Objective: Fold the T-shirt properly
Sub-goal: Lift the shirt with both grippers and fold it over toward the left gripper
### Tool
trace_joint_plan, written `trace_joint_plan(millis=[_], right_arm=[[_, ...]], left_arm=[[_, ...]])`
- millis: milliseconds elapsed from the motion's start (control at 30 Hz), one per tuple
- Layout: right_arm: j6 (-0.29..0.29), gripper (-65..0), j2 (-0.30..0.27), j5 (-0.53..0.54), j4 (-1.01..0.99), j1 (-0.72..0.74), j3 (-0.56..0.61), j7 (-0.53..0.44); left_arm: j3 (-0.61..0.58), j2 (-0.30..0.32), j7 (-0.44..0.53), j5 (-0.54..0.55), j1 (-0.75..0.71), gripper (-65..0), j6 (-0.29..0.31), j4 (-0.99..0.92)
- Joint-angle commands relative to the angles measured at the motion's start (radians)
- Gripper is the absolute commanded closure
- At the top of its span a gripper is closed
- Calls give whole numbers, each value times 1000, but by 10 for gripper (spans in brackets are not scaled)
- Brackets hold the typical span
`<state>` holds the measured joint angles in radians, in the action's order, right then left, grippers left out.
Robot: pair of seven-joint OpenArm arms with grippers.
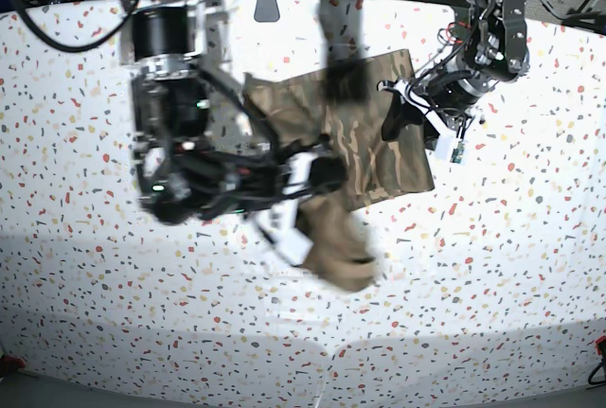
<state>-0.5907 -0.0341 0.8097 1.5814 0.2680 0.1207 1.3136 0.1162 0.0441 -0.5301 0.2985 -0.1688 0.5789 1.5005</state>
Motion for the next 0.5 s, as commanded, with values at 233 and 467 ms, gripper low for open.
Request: trace_joint_plan(millis=[233,467], right_arm=[[-3,0,129,-53,20,-31,99,-57],[-3,-37,153,-104,17,-55,148,-114]], left_arm=[[1,1,11,5,8,-254,4,13],[1,1,3,6,8,-254,4,13]])
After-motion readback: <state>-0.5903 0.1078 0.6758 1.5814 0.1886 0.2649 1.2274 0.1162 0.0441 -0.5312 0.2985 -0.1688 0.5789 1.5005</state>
